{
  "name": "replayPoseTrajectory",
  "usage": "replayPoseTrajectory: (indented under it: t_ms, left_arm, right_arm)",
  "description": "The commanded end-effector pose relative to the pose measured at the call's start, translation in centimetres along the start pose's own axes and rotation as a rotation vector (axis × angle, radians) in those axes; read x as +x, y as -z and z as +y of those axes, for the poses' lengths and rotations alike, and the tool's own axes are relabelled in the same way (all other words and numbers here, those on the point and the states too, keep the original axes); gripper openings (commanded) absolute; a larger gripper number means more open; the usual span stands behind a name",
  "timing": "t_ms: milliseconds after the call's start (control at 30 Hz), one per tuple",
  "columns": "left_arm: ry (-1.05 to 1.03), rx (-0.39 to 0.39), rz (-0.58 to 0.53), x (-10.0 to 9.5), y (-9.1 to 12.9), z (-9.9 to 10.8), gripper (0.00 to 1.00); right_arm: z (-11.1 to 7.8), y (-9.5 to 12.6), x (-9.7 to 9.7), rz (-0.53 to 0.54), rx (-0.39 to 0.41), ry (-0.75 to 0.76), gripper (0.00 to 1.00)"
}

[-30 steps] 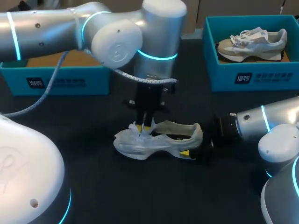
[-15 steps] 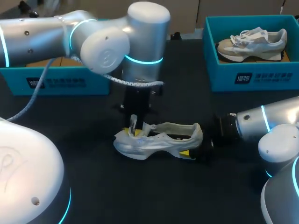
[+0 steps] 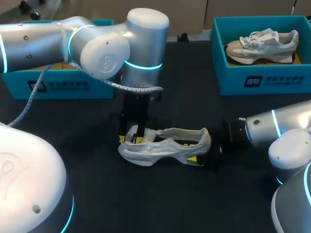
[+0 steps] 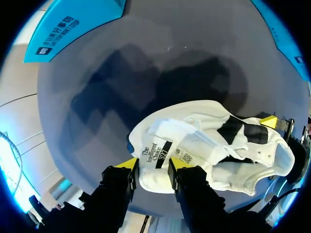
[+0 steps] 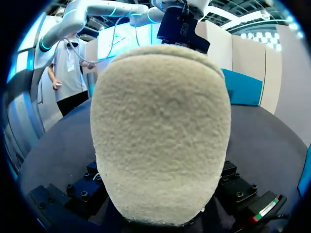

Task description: Take the shoe out of the shoebox, open the shoe tongue, remove and reinsert the insole, then place the shoe into the shoebox

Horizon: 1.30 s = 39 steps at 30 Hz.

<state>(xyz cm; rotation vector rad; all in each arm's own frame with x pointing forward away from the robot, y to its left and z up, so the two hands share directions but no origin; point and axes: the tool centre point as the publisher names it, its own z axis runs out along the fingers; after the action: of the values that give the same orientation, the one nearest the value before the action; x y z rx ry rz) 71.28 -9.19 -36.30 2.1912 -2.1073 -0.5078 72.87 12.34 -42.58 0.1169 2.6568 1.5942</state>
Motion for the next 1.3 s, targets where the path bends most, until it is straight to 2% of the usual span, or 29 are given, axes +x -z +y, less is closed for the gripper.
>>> replayPoseTrajectory:
  t_ms: [33, 433, 600, 633, 733, 933, 1300]
  left_arm:
    - [0.014, -0.015, 0.004, -0.5, -0.8, -0.2, 0.42]
    - [0.085, -0.029, -0.012, -1.4, -2.3, -0.9, 0.47]
    - [0.1, -0.031, -0.013, -1.8, -2.1, -1.0, 0.49]
    - [0.101, -0.029, -0.012, -1.9, -2.0, -1.0, 0.51]
    - [0.105, -0.021, -0.004, -2.0, -1.5, -1.0, 0.76]
    - [0.107, -0.008, 0.004, -1.8, -0.7, -1.2, 0.98]
    - [0.023, 0.073, 0.038, -1.1, 2.4, -0.7, 1.0]
  right_arm:
    - [-0.1, -0.6, 0.1, -0.002, 0.006, -0.001, 0.0]
    - [-0.1, -0.6, 0.1, -0.002, 0.006, -0.001, 0.0]
    - [-0.1, -0.6, 0.1, -0.002, 0.006, -0.001, 0.0]
    - [-0.1, -0.6, 0.1, -0.002, 0.006, -0.001, 0.0]
    - [-0.1, -0.6, 0.1, -0.002, 0.006, -0.001, 0.0]
    - [-0.1, -0.6, 0.1, -0.002, 0.006, -0.001, 0.0]
    - [-0.1, -0.6, 0.1, -0.002, 0.006, -0.001, 0.0]
